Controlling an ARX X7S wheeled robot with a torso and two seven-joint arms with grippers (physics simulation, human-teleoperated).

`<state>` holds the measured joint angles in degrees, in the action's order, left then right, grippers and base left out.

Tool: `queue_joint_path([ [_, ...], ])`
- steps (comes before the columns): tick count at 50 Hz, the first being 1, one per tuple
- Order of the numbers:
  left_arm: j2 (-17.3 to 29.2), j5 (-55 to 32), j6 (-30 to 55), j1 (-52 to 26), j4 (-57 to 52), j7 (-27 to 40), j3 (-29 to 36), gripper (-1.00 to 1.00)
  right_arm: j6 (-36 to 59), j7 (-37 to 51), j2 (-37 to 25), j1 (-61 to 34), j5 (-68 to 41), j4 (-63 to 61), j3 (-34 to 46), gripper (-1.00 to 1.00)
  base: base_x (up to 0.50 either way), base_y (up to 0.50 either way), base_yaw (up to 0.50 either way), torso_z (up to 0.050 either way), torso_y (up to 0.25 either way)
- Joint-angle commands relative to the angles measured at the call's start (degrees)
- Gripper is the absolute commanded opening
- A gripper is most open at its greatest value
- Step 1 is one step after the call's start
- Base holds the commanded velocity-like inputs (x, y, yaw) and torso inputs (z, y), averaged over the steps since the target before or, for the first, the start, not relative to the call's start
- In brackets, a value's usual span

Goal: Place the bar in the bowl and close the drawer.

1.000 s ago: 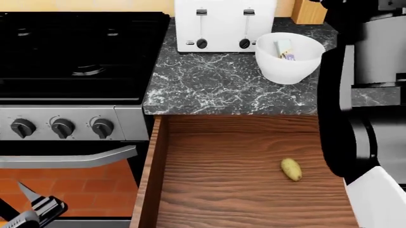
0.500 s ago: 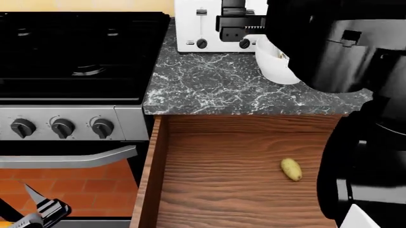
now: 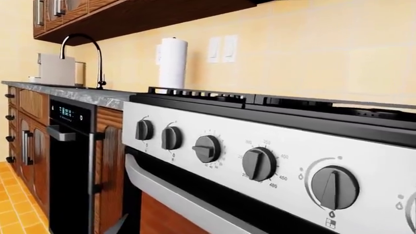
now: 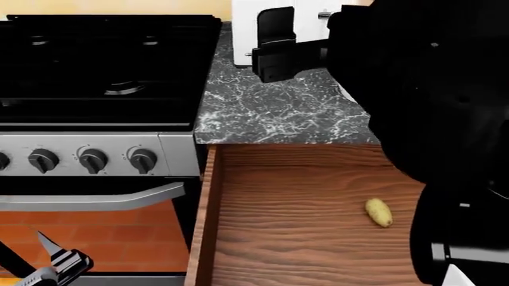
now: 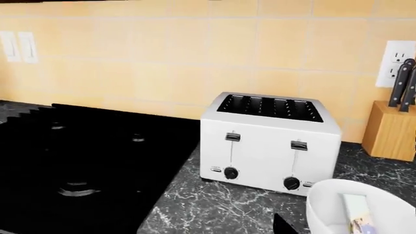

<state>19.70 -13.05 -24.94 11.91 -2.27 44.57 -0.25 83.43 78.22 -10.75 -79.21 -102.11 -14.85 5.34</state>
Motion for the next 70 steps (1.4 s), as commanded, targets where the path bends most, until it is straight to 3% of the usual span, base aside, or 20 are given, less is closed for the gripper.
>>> queue_joint_path([
  [1, 0.1, -0.1, -0.6, 0.3, 0.1, -0.1, 0.1, 1.00, -2.3, 3.2, -1.1, 0.4, -5.5, -1.7, 2.2, 1.00, 0.00, 0.39, 0.00, 0.000, 0.000],
  [70, -0.1, -3.1, -5.3, -1.6, 7.2, -3.4, 1.1, 1.00, -14.9, 7.3, -4.8, 2.5, -11.4, -6.8, 12.9, 1.00, 0.00, 0.39, 0.00, 0.000, 0.000],
])
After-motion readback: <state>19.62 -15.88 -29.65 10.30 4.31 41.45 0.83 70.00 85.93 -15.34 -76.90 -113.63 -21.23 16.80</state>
